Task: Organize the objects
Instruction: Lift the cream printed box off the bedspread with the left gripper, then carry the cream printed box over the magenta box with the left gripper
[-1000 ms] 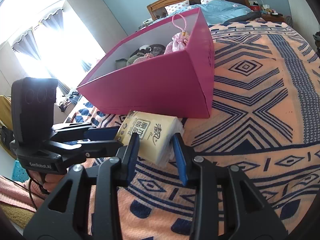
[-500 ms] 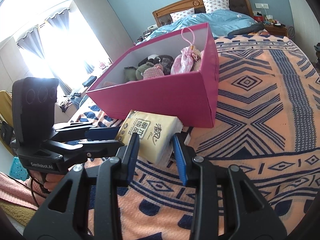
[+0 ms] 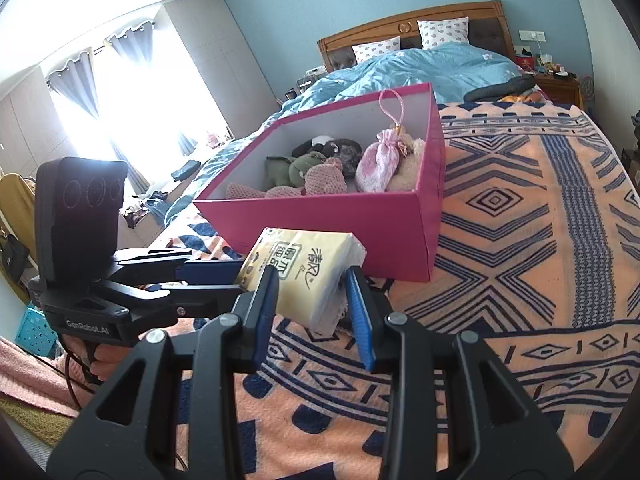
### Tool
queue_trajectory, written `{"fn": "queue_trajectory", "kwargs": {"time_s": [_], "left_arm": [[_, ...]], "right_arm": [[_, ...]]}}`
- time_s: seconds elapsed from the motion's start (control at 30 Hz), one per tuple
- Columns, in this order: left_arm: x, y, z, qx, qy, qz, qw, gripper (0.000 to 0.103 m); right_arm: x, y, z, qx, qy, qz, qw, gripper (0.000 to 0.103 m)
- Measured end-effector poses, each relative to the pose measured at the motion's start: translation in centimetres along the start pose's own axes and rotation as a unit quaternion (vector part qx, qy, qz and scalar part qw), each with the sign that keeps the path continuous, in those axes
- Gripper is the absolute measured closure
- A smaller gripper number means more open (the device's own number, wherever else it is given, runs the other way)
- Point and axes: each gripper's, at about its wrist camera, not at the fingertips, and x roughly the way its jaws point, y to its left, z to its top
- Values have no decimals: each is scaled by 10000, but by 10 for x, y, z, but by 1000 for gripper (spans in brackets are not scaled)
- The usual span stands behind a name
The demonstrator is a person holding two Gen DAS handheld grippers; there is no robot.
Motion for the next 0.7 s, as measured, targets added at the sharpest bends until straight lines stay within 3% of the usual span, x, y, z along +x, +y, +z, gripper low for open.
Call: {"fn": "queue_trajectory", "kwargs": {"time_s": [0.7], "left_arm": [[-21,-10,18,311,-356,151,9988,65]], "right_arm": [[-16,13,24,-285,-288,92,9991,65]]}}
